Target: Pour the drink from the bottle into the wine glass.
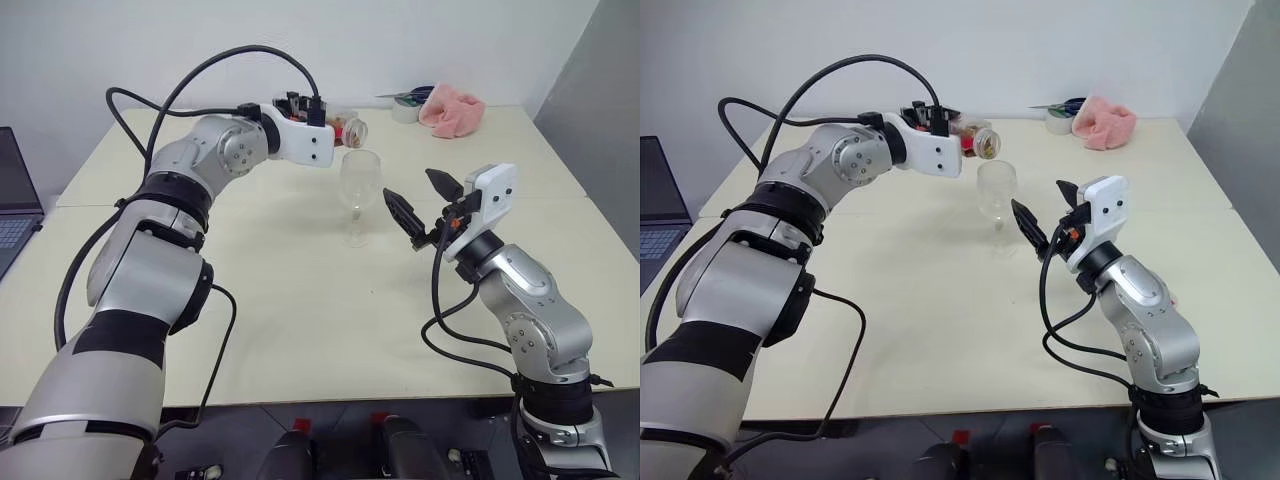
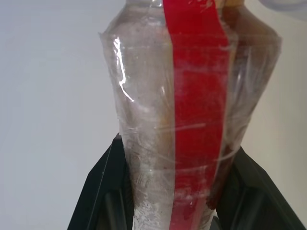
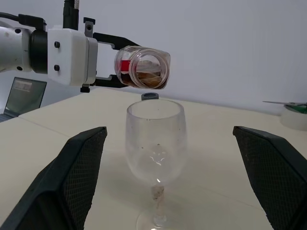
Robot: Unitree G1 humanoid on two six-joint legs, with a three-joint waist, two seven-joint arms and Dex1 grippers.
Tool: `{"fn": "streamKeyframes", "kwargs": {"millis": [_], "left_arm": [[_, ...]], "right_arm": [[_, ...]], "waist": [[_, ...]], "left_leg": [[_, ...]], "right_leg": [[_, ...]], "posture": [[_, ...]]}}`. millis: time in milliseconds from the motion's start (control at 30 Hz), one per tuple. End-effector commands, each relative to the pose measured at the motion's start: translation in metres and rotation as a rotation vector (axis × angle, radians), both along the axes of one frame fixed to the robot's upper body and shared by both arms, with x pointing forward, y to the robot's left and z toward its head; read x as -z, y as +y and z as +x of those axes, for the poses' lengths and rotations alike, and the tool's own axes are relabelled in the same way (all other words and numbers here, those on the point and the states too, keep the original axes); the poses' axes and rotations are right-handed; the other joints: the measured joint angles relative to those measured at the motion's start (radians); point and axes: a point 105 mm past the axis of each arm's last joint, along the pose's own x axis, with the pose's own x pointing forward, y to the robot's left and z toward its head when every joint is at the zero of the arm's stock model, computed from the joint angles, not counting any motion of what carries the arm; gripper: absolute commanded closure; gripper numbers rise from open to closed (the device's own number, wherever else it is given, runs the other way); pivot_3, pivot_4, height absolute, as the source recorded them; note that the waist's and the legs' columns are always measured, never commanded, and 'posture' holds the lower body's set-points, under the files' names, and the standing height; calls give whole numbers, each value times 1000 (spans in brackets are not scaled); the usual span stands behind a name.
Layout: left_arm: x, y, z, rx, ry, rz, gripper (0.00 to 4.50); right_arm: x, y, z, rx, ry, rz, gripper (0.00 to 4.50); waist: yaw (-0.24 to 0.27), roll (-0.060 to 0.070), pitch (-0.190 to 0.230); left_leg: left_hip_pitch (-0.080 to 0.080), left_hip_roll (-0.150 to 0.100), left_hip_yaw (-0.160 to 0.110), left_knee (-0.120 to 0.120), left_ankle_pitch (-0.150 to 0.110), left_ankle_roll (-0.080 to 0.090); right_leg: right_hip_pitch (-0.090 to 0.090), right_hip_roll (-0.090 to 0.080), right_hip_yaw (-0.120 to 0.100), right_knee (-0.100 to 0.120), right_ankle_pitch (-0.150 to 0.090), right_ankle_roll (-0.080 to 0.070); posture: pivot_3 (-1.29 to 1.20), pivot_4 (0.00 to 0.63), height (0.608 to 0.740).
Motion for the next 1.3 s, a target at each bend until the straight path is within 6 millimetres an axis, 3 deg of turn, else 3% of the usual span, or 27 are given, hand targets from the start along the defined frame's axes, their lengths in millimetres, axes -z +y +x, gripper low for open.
{"fn": "streamKeyframes", "kwargs": {"millis": [33,1300], "left_arm": [[-29,0,-4,9,-87,-8,2799],[-33,5,-3,-11,-122,78,2799]], "right_arm": [[-11,-3,-2,7,-44,14,0],[-11,0,-3,-12,-43,10,0]], "waist": [[0,0,0],[0,0,0]], "left_leg": [[0,0,0,0,0,0],[0,0,1,0,0,0]], "right_leg": [[0,0,0,0,0,0],[-1,0,1,1,0,0]], "posture": [[0,150,740],[0,150,740]]}}
